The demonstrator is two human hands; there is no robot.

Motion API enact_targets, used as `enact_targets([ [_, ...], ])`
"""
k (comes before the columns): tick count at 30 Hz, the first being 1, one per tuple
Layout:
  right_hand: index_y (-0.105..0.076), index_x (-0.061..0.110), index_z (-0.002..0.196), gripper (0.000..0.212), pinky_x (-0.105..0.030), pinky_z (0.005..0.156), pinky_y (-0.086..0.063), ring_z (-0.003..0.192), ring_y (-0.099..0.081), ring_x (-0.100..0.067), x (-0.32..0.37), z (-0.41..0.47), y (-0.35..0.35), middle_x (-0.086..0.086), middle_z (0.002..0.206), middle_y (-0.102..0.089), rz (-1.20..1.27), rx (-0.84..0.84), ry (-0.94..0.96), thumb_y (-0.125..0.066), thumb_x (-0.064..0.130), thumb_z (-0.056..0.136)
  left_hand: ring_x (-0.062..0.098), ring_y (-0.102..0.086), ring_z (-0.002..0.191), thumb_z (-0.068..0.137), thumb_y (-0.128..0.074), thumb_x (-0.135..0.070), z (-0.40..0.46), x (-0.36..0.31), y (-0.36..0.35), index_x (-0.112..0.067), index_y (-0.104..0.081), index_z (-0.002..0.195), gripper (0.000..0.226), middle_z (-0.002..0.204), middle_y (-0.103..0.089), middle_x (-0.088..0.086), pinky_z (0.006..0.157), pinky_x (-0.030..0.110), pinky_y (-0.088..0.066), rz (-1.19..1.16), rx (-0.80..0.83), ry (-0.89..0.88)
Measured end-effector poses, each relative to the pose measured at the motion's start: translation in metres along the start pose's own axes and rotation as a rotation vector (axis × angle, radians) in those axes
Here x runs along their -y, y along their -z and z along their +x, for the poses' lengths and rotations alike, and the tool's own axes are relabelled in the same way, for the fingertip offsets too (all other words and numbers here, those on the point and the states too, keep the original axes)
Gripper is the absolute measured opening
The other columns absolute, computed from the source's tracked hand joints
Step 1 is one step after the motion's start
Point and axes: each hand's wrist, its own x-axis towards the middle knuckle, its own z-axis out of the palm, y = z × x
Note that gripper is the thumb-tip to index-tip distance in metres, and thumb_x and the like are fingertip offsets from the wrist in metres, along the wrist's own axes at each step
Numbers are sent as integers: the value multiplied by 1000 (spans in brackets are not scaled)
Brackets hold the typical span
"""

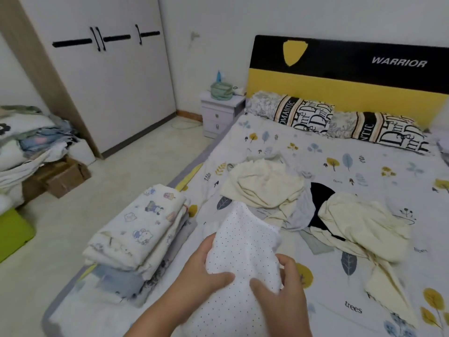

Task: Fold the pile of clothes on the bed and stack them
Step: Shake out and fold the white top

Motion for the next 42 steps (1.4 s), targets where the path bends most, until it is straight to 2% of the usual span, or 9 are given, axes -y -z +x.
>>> enact_targets([
  [5, -46, 34, 94, 38, -25, 62, -46, 81, -63, -11, 29, -12, -25, 7, 94, -65, 48, 109, 19, -70, 12, 75, 1, -63, 101, 61, -73, -24, -27, -21, 37, -56, -48, 117, 69, 111, -63, -25, 85, 31, -54, 6, -97, 5],
  [14, -53, 23, 93, 15, -21, 62, -44, 81, -64, -7, 67, 4, -112, 9, 92, -68, 157, 206, -5, -62, 16, 83, -4, -64, 93, 65, -69, -18, -28, -46, 139, -57, -48, 113, 65, 106, -63, -30, 67, 16, -52, 19, -126, 7],
  [21, -53, 21, 94, 15, -24, 67, -49, 84, -63, -11, 80, 47, -206, 4, 94, -67, 167, 189, -30, -58, 10, 85, 8, -64, 102, 68, -69, -11, 28, -45, 236, -48, -47, 123, 70, 114, -64, -17, 84, 35, -54, 75, -58, 68],
  [28, -54, 27, 93, 17, -28, 71, -55, 83, -66, -11, 77, 91, -275, 9, 91, -68, 202, 83, 18, -57, 12, 85, 4, -63, 103, 74, -69, -8, 92, -28, 303, -54, -46, 124, 72, 117, -60, -25, 72, 22, -55, 41, 51, 20],
  [31, -52, 26, 99, 19, -35, 81, -54, 93, -63, -13, 54, 104, -298, 8, 100, -63, 161, 68, -57, -57, 13, 86, 9, -61, 108, 75, -71, -10, 113, 5, 317, -55, -38, 130, 78, 125, -56, -21, 75, 27, -55, 28, 44, 110],
  [34, -44, 19, 120, 34, -36, 94, -45, 106, -52, -16, 23, 114, -320, 2, 120, -53, -22, 145, -202, -54, 14, 89, 19, -50, 118, 79, -71, -13, 122, 48, 325, -34, -20, 146, 87, 136, -43, -6, 92, 35, -49, 151, -37, 310],
  [36, -38, 16, 129, 42, -34, 95, -42, 106, -49, -18, 7, 120, -327, -4, 125, -50, -84, 144, -298, -55, 18, 90, 22, -52, 115, 79, -71, -16, 126, 70, 332, -24, -24, 145, 81, 133, -47, 0, 96, 41, -47, 172, -79, 412],
  [40, -29, 15, 138, 55, -37, 84, -47, 84, -52, -15, -3, 140, -329, 5, 96, -52, 47, 24, -476, -53, 33, 93, 19, -57, 95, 82, -68, -34, 142, 76, 343, -24, -35, 138, 66, 112, -52, 0, 74, 30, -49, 234, -281, 463],
  [42, -35, 13, 136, 53, -32, 79, -45, 88, -51, -17, -4, 153, -331, 3, 102, -52, 62, 4, -519, -53, 35, 92, 15, -55, 92, 82, -66, -40, 153, 73, 342, -24, -44, 131, 56, 108, -50, 0, 72, 26, -44, 321, -332, 430],
])
